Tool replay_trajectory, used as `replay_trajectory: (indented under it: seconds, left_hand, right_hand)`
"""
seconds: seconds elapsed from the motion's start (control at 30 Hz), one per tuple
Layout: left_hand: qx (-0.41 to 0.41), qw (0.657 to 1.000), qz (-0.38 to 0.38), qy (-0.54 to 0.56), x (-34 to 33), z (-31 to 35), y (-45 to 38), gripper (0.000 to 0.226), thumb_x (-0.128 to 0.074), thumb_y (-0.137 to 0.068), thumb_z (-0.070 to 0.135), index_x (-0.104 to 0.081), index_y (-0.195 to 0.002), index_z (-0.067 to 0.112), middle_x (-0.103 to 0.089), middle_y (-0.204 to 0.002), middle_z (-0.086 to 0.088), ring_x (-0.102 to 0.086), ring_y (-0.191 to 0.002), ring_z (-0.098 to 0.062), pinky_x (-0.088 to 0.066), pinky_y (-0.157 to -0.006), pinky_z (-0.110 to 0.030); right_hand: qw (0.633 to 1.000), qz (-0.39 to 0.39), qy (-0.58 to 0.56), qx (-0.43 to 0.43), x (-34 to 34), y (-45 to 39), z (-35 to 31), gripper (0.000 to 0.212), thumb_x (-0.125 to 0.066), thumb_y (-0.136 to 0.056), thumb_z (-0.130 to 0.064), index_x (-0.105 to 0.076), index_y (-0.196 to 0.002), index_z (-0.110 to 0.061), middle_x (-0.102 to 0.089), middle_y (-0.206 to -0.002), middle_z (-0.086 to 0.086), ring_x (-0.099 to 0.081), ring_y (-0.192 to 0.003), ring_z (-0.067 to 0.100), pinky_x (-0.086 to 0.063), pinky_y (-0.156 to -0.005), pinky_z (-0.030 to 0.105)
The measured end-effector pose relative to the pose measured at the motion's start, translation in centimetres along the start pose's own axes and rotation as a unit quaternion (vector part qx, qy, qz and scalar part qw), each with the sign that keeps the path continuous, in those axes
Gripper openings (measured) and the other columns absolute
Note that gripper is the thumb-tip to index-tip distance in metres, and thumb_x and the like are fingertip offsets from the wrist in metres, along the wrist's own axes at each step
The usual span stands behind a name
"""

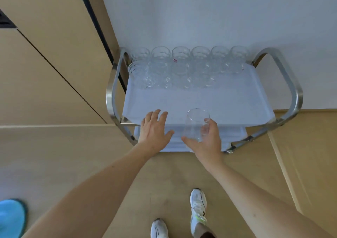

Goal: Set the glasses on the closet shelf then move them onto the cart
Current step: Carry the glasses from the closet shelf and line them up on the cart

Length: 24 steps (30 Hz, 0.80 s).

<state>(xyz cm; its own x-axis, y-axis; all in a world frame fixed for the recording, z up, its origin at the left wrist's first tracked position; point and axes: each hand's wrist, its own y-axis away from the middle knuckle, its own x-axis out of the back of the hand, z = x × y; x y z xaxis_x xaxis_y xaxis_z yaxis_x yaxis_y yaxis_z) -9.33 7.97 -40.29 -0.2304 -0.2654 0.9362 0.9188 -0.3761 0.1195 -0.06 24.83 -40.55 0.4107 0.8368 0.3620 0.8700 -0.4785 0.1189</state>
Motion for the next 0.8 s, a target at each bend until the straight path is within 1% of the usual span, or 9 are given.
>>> replay_trajectory:
  seconds: [0.07, 0.13, 0.23, 0.33, 0.43, 0.57, 0.63, 0.73, 0.8]
  left_hand:
    - [0.005, 1.000, -0.007, 0.013, -1.8, -0.6, 0.8, 0.070, -0.060, -0.096, 0.049, -0.034, -0.154, 0.020, -0.032, -0.158, -0.008, -0.026, -0.145, -0.029, -0.027, -0.117, -0.042]
    - [0.014, 0.999, -0.014, 0.030, -3.9, -1.1, 1.1, 0.066, -0.062, -0.095, 0.046, -0.040, -0.151, 0.018, -0.039, -0.152, -0.007, -0.032, -0.141, -0.030, -0.030, -0.114, -0.041]
    - [0.023, 0.998, -0.026, 0.055, -7.3, -1.7, 1.5, 0.063, -0.065, -0.094, 0.042, -0.046, -0.148, 0.016, -0.045, -0.148, -0.009, -0.037, -0.137, -0.033, -0.032, -0.113, -0.043]
    - [0.048, 0.996, -0.019, 0.076, -10.8, -2.4, 1.5, 0.061, -0.067, -0.093, 0.041, -0.050, -0.146, 0.016, -0.047, -0.148, -0.008, -0.036, -0.138, -0.032, -0.036, -0.111, -0.046]
    - [0.052, 0.995, -0.015, 0.079, -14.4, -3.2, 0.7, 0.060, -0.067, -0.094, 0.041, -0.050, -0.145, 0.016, -0.045, -0.149, -0.008, -0.035, -0.139, -0.031, -0.036, -0.111, -0.047]
    - [0.044, 0.997, -0.005, 0.070, -19.2, -4.3, -1.3, 0.062, -0.066, -0.094, 0.041, -0.048, -0.147, 0.015, -0.043, -0.152, -0.010, -0.033, -0.142, -0.031, -0.034, -0.114, -0.047]
    - [0.037, 0.997, 0.009, 0.065, -21.5, -5.0, -2.5, 0.062, -0.067, -0.093, 0.041, -0.048, -0.147, 0.015, -0.044, -0.151, -0.010, -0.034, -0.141, -0.032, -0.035, -0.112, -0.046]
    - [0.021, 0.998, 0.032, 0.051, -24.7, -6.2, -4.9, 0.063, -0.065, -0.094, 0.044, -0.047, -0.148, 0.016, -0.044, -0.152, -0.009, -0.034, -0.141, -0.031, -0.035, -0.113, -0.044]
    - [0.011, 0.998, 0.050, 0.043, -27.0, -6.9, -6.6, 0.063, -0.063, -0.095, 0.045, -0.045, -0.149, 0.017, -0.043, -0.152, -0.008, -0.032, -0.142, -0.030, -0.032, -0.115, -0.042]
  right_hand:
    - [1.000, -0.001, 0.013, 0.002, -0.6, 0.6, 1.5, 0.076, -0.094, -0.063, -0.029, -0.042, -0.118, -0.037, -0.052, -0.115, -0.006, -0.053, -0.111, 0.013, -0.046, -0.082, 0.018]
    - [1.000, -0.001, 0.021, -0.005, -1.1, 0.7, 3.2, 0.073, -0.094, -0.061, -0.031, -0.042, -0.112, -0.039, -0.051, -0.112, -0.009, -0.054, -0.108, 0.012, -0.049, -0.087, 0.030]
    - [1.000, -0.007, 0.026, -0.017, -1.9, 0.5, 6.0, 0.080, -0.095, -0.061, -0.033, -0.041, -0.120, -0.039, -0.052, -0.117, -0.007, -0.054, -0.109, 0.012, -0.047, -0.089, 0.028]
    - [0.999, -0.014, 0.022, -0.022, -2.7, -0.3, 9.2, 0.083, -0.096, -0.062, -0.031, -0.041, -0.125, -0.036, -0.052, -0.120, -0.003, -0.054, -0.111, 0.014, -0.046, -0.091, 0.025]
    - [0.999, -0.018, 0.029, -0.023, -3.9, -1.3, 13.0, 0.087, -0.096, -0.061, -0.032, -0.043, -0.130, -0.030, -0.052, -0.121, -0.002, -0.054, -0.112, 0.015, -0.046, -0.091, 0.025]
    - [0.999, -0.025, 0.033, -0.016, -5.8, -3.1, 18.1, 0.094, -0.096, -0.061, -0.032, -0.042, -0.137, -0.024, -0.051, -0.123, -0.003, -0.053, -0.113, 0.014, -0.045, -0.088, 0.017]
    - [1.000, -0.016, 0.026, -0.009, -6.9, -4.4, 20.3, 0.095, -0.097, -0.060, -0.031, -0.042, -0.137, -0.023, -0.051, -0.123, -0.002, -0.054, -0.113, 0.016, -0.046, -0.089, 0.020]
    - [1.000, -0.002, 0.019, 0.006, -8.6, -6.7, 23.5, 0.096, -0.097, -0.058, -0.031, -0.043, -0.136, -0.022, -0.052, -0.123, -0.001, -0.055, -0.113, 0.017, -0.049, -0.095, 0.031]
    - [0.999, 0.013, 0.013, 0.030, -9.7, -8.3, 25.4, 0.095, -0.097, -0.058, -0.031, -0.043, -0.135, -0.022, -0.053, -0.121, -0.001, -0.056, -0.111, 0.017, -0.050, -0.095, 0.032]
